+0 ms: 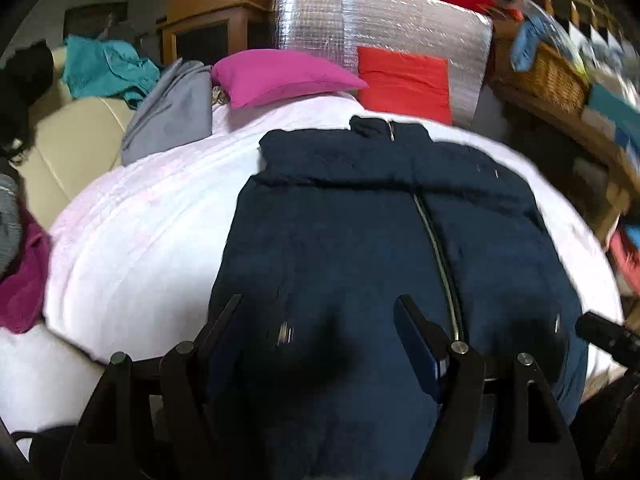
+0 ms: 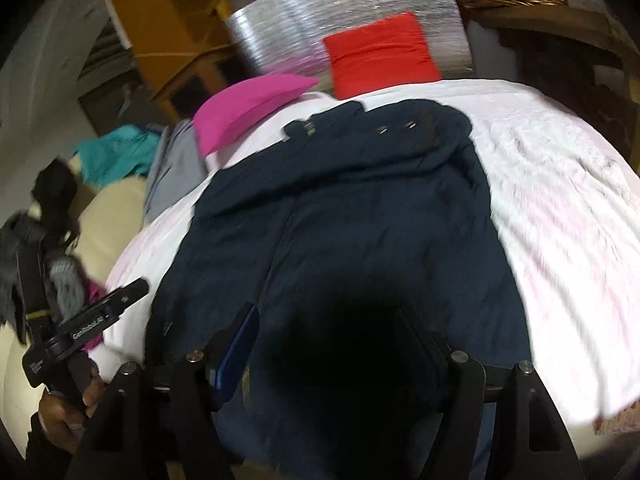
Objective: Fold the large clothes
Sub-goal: 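Release the jacket and smooth the folded side with both grippers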
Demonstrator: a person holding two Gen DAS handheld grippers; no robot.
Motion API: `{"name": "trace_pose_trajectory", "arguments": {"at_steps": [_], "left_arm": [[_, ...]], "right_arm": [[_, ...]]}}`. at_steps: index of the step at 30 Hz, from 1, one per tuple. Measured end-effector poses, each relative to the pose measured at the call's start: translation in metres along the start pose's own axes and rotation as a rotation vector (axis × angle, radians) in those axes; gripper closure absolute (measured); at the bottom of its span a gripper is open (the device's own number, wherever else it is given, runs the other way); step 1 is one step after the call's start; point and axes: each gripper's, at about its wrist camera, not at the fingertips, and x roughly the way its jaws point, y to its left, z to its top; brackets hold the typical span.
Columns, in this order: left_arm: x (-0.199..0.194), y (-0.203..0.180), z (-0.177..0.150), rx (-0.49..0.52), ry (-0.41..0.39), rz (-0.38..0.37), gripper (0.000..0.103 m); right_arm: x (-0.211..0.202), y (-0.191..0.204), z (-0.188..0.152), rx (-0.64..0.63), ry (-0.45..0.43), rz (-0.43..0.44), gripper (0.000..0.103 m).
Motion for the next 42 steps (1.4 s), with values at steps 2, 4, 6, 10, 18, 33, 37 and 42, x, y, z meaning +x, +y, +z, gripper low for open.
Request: {"name": "trace_pose_trajectory", "arguments": {"at_steps": [2,4,6,10,18,33,37,42], "left_arm": [[-0.012,-0.004,-0.015,0.011,0.014,0.006,0.028],[-0.021,-0.006,-0.029,0.006,0.035,0.023,0.028],[-0.028,-0.006,-0.041,0.013,0.041,0.039,0.028],[-0.031,-0.004,-0.052,0.057,0.035,0.100,0.028],[-0.027,0.004,-0.063,0.041,0.056,0.139,0.028],[0.012,0.019,-0.083,-0.036,0.241,0.118,0.028],[0.018,0.040,-0.077,-0.112,0.251,0.124,0.028],[0.012,0.052,-0.072,-0.150,0.201,0.134,0.028]], "right_arm": [[-0.013,0.012,-0.019,-0.008,0.011,0.004,0.027],[-0.020,0.016,-0.030,-0.002,0.023,0.018,0.025],[-0.029,0.020,-0.044,0.011,0.030,0.016,0.025],[-0.032,0.024,-0.055,0.003,0.051,0.008,0.024],[-0.032,0.012,-0.060,0.050,0.074,-0.013,0.024],[-0.046,-0.043,-0.066,0.159,0.071,-0.091,0.022],[-0.050,-0.077,-0.070,0.227,0.074,-0.129,0.022],[-0.051,-0.117,-0.076,0.342,0.064,-0.151,0.022]]}}
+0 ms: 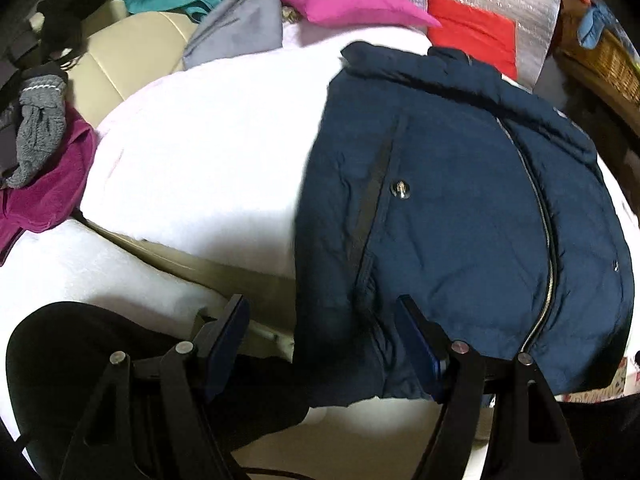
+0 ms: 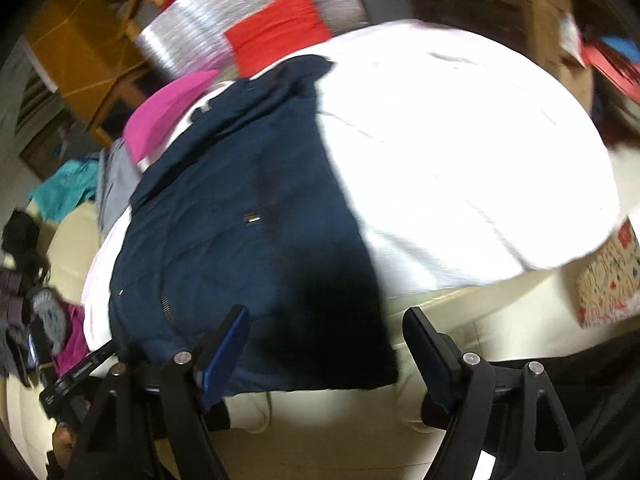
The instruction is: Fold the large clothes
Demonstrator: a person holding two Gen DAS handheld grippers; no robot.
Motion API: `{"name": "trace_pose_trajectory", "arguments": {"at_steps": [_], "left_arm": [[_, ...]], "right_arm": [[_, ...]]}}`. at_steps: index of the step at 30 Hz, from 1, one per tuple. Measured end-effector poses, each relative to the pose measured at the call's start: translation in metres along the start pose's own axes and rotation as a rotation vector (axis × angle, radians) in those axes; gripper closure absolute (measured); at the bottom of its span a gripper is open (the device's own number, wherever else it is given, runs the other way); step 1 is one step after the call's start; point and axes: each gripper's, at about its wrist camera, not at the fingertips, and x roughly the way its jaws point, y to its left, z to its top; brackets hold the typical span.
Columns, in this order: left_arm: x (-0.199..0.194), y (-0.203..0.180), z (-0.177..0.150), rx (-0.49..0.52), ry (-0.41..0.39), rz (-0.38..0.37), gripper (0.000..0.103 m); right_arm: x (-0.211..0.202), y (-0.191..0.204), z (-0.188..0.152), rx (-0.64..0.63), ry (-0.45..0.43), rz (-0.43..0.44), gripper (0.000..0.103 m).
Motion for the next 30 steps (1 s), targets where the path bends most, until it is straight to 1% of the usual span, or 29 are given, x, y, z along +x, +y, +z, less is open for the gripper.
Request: {"name": "trace_pose_trajectory", "arguments": {"at_steps": [3,6,8,11,17,21,24,30], "left_arm": [[-0.002,-0.014,-0.009,0.064,-0.010,0.016,0.028],[-0.003,-0.027,-0.018,0.120,-0.009,0.016,0.028],[-0.005,-0.033,-0.022,0.139,-0.015,0.015,0.028],[-0.009,-0.035,-0.025,0.146,-0.031,-0.001,0.028],[-0.005,-0.036,-0.027,0.157,-0.034,-0.012,0.028],[-0.003,-0.029,-0.023,0.156,-0.039,-0.022,0.028],[-0.002,-0.027,-0.021,0.158,-0.042,-0.025,0.027],[0.004,-0.025,-0.018,0.145,-0.006,-0.013,0.027]], "right_arm": [[0.005,-0.006,-0.002,0.035,-0.001,0.014,0.022],[0.013,0.002,-0.007,0.002,0.016,0.004,0.022],[0.016,0.007,-0.009,-0.023,0.015,-0.005,0.022],[0.017,0.012,-0.008,-0.039,0.002,-0.002,0.022],[0.018,0.020,-0.009,-0.045,-0.035,0.002,0.022],[0.019,0.024,-0.011,-0.071,-0.041,-0.013,0.022],[0.019,0.025,-0.010,-0.066,-0.041,-0.016,0.022],[0.019,0.016,-0.008,-0.038,-0.041,-0.013,0.022]]}}
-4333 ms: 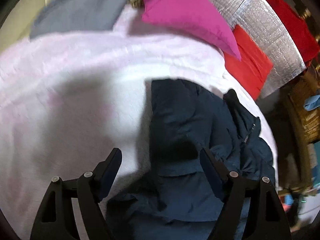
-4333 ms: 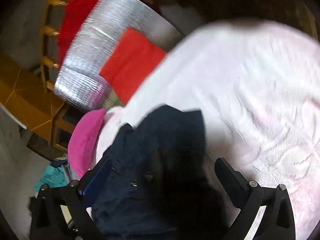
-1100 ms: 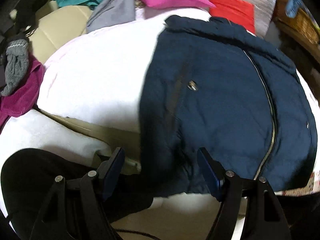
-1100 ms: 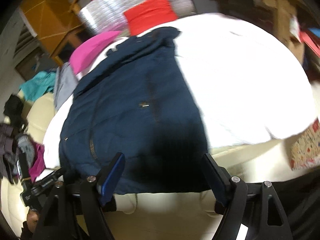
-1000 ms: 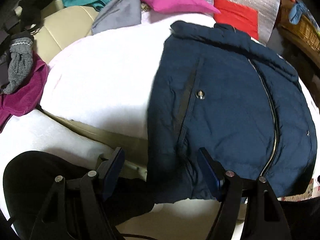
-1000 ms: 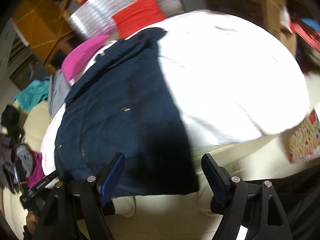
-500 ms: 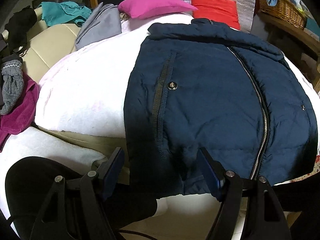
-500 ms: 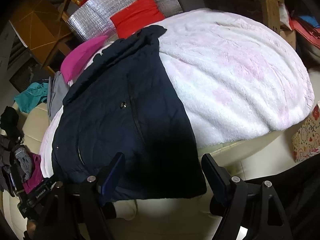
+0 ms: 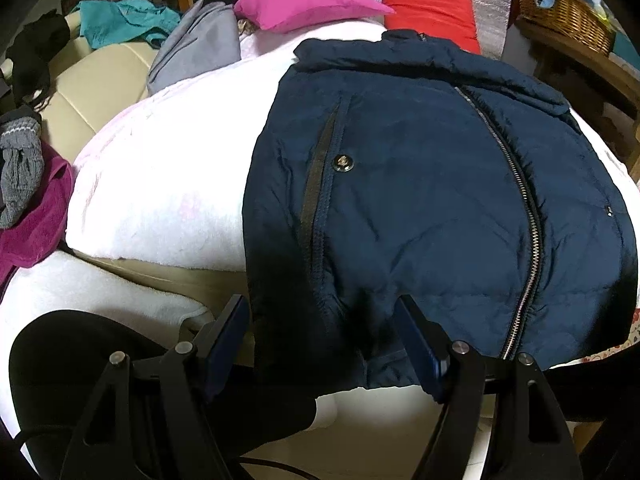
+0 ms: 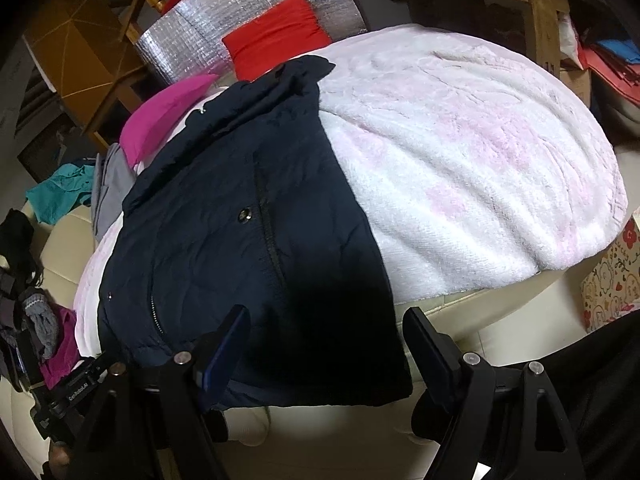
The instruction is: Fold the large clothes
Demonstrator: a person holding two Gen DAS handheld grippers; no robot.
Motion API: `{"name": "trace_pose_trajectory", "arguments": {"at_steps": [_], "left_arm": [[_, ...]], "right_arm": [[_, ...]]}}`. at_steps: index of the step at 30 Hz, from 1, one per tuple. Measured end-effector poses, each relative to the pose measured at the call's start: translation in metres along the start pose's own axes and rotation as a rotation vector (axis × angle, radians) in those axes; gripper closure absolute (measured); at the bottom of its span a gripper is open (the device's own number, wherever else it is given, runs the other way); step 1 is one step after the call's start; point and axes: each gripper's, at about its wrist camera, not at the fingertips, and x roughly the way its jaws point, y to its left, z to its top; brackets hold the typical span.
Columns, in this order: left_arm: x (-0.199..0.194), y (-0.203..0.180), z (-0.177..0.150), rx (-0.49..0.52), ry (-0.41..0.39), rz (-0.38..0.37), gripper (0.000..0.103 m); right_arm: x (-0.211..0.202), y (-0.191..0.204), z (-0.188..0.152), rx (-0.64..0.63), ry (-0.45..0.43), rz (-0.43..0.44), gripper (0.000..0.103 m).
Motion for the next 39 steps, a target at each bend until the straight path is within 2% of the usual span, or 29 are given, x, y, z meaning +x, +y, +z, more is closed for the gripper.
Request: {"name": "trace_pose_trajectory", "arguments": {"at_steps": [12,16,21,25,28,34,39], "left_arm": [[-0.001,-0.015,0.002,0.044,-0.009,0.000,0.027],[0.001,-0.015,0.013,0.027,0.018,-0.038,0.027],[-0.005,-0.009,0.055,-0.001,-0.030,-0.061,0.027],[-0.002,-0.002,0.096,-0.043,-0.054,-0.090,0.027],[0.005,0.003,0.126,-0.094,-0.052,-0.133,0.027],[0.035,0.000,0.176,-0.119,-0.043,-0.163,0.027],[0.079,0.000,0.222,-0.179,-0.035,-0.128,0.027]], "right_arm": [[-0.002,-0.009,0.000,0.012,-0.003,0.018,0.021],[-0.003,-0.010,0.001,0.019,-0.002,0.021,0.021],[-0.010,0.003,0.029,-0.017,-0.027,0.056,0.021],[-0.008,0.015,0.064,0.002,-0.031,0.139,0.021],[0.006,0.024,0.094,0.051,0.004,0.224,0.021],[0.053,0.048,0.152,0.181,0.067,0.362,0.021],[0.110,0.056,0.193,0.285,0.079,0.353,0.022]]}}
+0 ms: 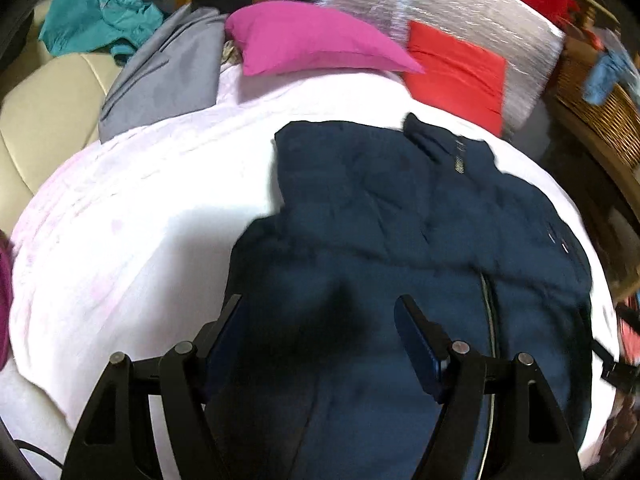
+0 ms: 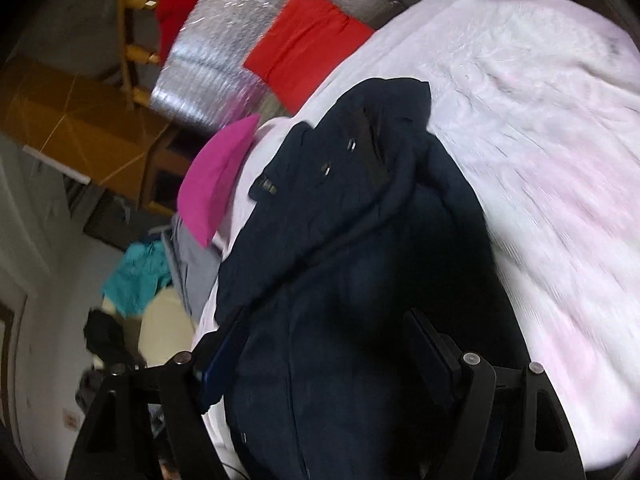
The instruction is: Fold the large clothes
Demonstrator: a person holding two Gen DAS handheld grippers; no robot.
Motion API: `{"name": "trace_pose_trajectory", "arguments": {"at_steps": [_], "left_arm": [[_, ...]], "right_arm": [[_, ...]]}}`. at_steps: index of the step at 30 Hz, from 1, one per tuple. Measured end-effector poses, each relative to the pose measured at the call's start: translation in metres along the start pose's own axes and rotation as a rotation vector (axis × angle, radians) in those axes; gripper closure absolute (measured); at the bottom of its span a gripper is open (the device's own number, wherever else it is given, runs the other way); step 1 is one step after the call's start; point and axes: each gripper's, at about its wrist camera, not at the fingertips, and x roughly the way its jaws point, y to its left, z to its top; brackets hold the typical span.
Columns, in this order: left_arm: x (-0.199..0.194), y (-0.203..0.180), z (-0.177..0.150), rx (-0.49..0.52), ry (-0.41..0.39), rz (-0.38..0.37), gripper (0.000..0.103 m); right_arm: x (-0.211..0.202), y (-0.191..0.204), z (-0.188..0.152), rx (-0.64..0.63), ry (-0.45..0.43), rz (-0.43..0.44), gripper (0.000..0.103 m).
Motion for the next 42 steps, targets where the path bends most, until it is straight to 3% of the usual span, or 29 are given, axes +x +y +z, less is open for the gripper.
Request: {"name": "trace_pose_trajectory", "arguments": {"at_steps": [5,9,13,15,16,17,19,23,27,29,33,34,37,42], "left_arm": [[0.046,-0.012,0.028,-0.043,0.023,-0.006,0.027],[0.077,-0.007,0.036,-0.174,0.121,-0.107,0.026],[0.084,-0.007,0.046,-0.252,0.086,-0.125,0.023],[0.087,-0.010,0.048,-0.260,0.066,-0.093,0.023],[0.091,-0.015,0.049,-0.245,0.069,-0.060,0.023],[0.094,-0.019,0.049,-0.225,0.067,-0.031,0.023],[0.093,-0.029,0.047,-0.186,0.042,0.026,0.030],[0.087,-0.039,0.044,-0.129,0.006,0.096,0.047],[0.076,-0.047,0.035,-0.044,-0.027,0.155,0.054],[0.077,-0.050,0.032,0.004,-0.029,0.172,0.054],[0.066,-0.038,0.029,0.036,-0.024,0.160,0.054],[0.062,-0.038,0.026,0.042,-0.024,0.154,0.054],[0.050,-0.043,0.019,0.109,-0.052,0.165,0.050],[0.014,-0.050,-0.011,0.283,-0.149,0.237,0.042]], "right_arm": [[0.042,-0.017,0.042,0.097,-0.008,-0.047,0.022],[0.056,-0.022,0.063,0.145,-0.039,0.003,0.022],[0.074,-0.020,0.066,0.153,-0.052,-0.017,0.023],[0.079,-0.013,0.065,0.127,-0.078,-0.067,0.038],[0.082,-0.013,0.069,0.114,-0.079,-0.081,0.061],[0.084,-0.012,0.069,0.096,-0.084,-0.103,0.068],[0.078,-0.013,0.071,0.069,-0.100,-0.121,0.072],[0.061,0.014,0.065,-0.102,-0.161,-0.156,0.079],[0.055,0.027,0.057,-0.203,-0.183,-0.203,0.079],[0.067,0.016,0.058,-0.190,-0.120,-0.257,0.079],[0.067,0.002,0.061,-0.131,-0.060,-0.245,0.074],[0.063,0.003,0.060,-0.138,-0.058,-0.250,0.070],[0.046,0.006,0.051,-0.165,-0.063,-0.254,0.031],[0.018,0.010,0.030,-0.247,-0.075,-0.246,0.029]]}}
